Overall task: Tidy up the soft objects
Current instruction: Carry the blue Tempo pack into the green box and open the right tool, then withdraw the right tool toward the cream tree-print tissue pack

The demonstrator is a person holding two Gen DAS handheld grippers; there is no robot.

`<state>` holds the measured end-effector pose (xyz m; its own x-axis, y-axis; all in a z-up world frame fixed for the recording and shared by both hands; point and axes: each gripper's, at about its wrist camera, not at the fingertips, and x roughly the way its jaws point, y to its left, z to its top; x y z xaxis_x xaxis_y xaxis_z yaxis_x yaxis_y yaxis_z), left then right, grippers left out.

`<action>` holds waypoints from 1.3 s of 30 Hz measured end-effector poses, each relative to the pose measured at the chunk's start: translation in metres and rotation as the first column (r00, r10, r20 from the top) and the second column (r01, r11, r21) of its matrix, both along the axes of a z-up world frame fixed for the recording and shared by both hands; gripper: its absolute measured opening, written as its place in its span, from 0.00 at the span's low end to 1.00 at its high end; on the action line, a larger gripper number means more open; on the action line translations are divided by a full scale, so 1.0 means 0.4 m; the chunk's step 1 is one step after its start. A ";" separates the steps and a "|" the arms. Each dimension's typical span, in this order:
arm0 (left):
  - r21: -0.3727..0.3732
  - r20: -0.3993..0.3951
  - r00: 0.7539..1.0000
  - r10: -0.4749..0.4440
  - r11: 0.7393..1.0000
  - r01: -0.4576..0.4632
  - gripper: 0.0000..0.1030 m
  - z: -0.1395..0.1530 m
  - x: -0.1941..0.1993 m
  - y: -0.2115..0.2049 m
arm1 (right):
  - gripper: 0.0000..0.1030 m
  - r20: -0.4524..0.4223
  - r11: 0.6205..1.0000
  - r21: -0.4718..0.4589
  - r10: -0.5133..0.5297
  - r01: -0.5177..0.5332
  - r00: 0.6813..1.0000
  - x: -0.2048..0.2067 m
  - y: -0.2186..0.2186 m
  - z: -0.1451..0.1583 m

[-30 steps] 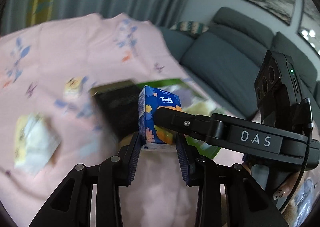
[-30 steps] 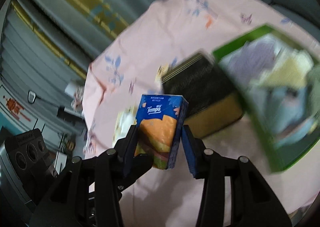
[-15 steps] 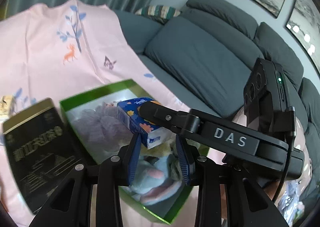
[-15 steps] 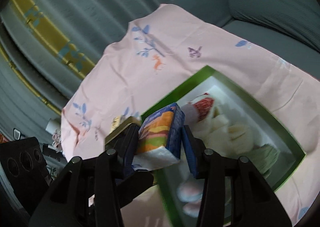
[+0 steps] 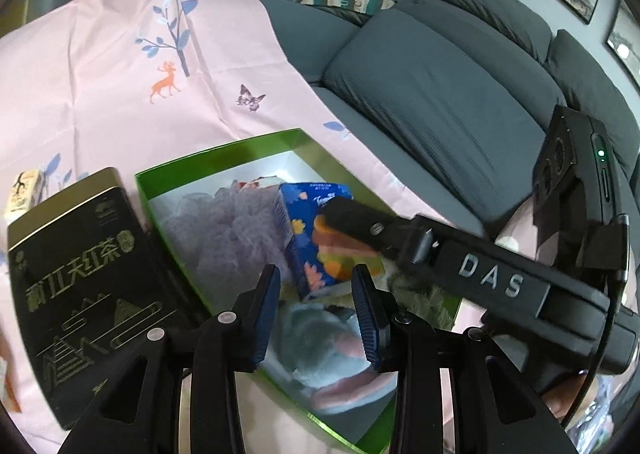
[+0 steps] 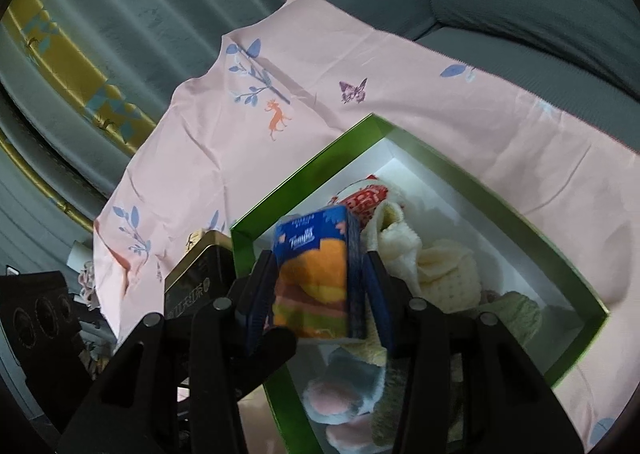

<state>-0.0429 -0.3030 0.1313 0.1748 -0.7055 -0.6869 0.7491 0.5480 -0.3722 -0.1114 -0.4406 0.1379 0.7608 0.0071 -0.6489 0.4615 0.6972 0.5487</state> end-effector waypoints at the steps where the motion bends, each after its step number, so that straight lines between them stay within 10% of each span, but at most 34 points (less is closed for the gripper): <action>1: -0.001 -0.005 1.000 0.004 1.000 -0.004 0.35 0.004 0.001 0.007 | 0.44 0.003 1.000 -0.008 -0.005 0.005 1.000 -0.005 0.000 0.004; 4: -0.011 -0.016 1.000 0.020 1.000 -0.021 0.36 0.021 0.006 0.040 | 0.49 0.015 0.999 -0.030 -0.020 0.020 1.000 -0.020 0.002 0.019; 8: -0.013 -0.031 0.998 0.051 0.999 -0.052 0.82 0.044 0.016 0.084 | 0.57 0.033 0.998 -0.054 -0.027 0.028 0.999 -0.038 0.011 0.040; 27: -0.031 0.016 0.940 0.340 0.940 -0.339 0.88 0.076 0.055 0.444 | 0.94 -0.002 0.982 -0.187 -0.024 0.023 1.000 -0.056 0.137 0.069; 39: 0.040 0.033 0.800 0.599 0.799 -0.600 0.88 -0.001 0.102 0.839 | 0.94 -0.020 0.971 -0.119 0.208 -0.209 0.978 0.102 0.333 0.120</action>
